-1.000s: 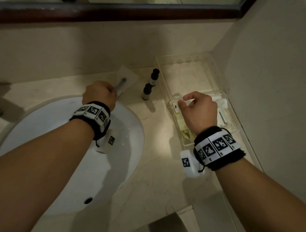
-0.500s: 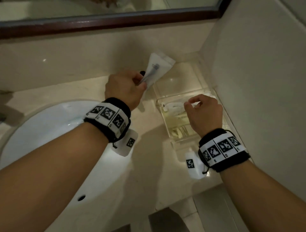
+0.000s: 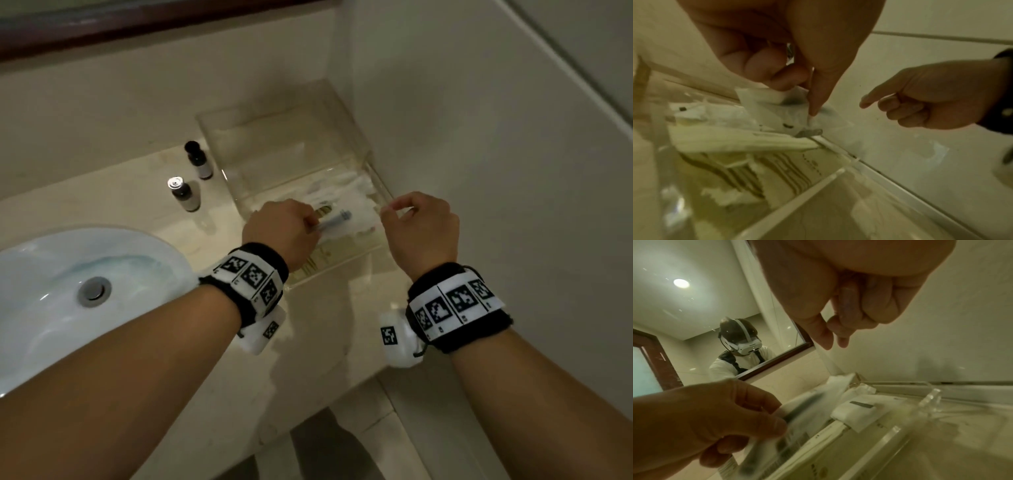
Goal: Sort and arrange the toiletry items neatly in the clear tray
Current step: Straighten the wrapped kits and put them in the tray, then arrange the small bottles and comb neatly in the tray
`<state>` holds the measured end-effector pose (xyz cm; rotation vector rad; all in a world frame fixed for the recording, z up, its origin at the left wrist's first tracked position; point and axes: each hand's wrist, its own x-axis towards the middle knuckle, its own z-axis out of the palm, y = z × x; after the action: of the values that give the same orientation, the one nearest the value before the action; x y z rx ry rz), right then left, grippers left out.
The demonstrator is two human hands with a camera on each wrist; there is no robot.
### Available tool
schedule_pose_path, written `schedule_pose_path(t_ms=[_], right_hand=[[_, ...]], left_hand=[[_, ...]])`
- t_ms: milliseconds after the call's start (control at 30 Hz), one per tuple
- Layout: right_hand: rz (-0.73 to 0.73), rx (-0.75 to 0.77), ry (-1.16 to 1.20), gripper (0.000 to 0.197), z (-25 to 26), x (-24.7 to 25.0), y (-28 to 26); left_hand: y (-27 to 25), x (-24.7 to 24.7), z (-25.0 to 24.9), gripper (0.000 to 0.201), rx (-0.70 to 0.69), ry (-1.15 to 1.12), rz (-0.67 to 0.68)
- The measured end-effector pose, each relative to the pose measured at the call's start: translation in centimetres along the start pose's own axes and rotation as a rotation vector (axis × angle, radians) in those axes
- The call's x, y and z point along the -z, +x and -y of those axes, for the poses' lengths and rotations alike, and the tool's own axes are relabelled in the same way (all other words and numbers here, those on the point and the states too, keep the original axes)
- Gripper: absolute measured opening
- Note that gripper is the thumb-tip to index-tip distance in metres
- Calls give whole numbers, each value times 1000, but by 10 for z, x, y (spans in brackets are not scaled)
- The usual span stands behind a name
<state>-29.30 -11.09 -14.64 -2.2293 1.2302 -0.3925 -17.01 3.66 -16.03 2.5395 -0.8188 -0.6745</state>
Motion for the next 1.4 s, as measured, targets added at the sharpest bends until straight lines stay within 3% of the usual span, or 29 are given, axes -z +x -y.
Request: schedule_pose_path(t_ms=[233, 500, 633, 1000, 1167, 1267, 1400], right_hand=[[31, 18, 14, 18, -10, -2, 7], [70, 30, 37, 16, -2, -12, 10], [77, 49, 31, 14, 6, -17, 11], [92, 99, -29, 16, 26, -27, 10], [124, 143, -37, 16, 39, -31, 11], [137, 175, -17, 19, 52, -39, 12], [158, 207, 11, 18, 75, -58, 14]], left_hand=[[2, -15, -6, 11, 65, 172, 124], [4, -20, -8, 21, 69, 256, 147], [6, -25, -4, 30, 74, 203, 125], [16, -36, -6, 20, -4, 113, 98], [11, -26, 4, 40, -7, 8, 87], [7, -14, 19, 51, 22, -74, 14], [2, 12, 51, 46, 128, -176, -259]])
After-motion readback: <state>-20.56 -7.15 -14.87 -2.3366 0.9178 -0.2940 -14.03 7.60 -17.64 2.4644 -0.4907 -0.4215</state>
